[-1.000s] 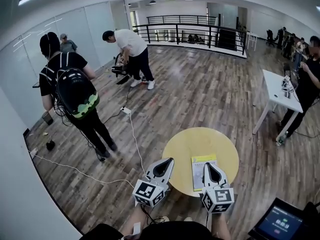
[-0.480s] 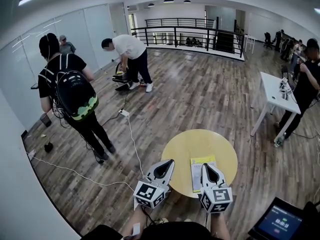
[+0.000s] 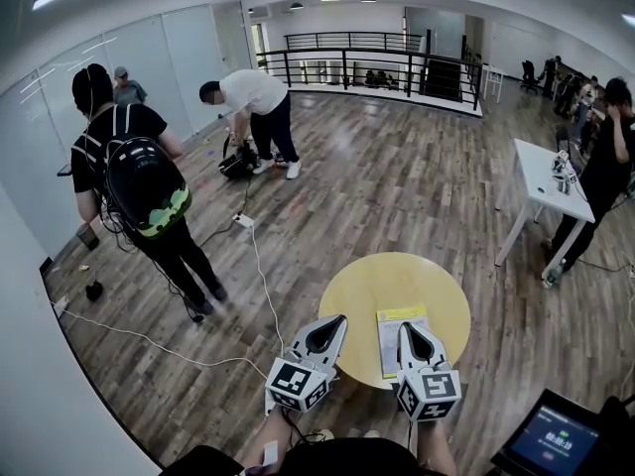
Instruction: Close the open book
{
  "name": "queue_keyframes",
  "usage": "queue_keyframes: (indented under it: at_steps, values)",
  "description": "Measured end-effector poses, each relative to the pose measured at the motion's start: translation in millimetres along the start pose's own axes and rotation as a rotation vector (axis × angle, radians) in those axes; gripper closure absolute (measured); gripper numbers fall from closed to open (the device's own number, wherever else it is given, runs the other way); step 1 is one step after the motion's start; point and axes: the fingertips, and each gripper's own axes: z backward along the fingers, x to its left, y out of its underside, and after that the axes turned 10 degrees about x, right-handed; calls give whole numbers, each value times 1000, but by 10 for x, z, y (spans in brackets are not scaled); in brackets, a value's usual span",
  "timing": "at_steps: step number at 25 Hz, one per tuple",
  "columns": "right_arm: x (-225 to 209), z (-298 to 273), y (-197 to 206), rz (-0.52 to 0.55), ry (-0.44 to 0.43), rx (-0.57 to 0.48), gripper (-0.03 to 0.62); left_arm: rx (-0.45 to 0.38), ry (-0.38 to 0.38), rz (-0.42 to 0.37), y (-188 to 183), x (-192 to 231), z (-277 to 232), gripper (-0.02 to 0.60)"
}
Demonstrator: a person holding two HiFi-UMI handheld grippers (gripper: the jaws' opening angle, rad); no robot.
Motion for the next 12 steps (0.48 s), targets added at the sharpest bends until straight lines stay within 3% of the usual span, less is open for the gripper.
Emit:
queue_keyframes:
  at_steps: [12]
  values:
    - [12,1,-32,3,-3,-5,591,-3,1,2,-18,5,-4,583]
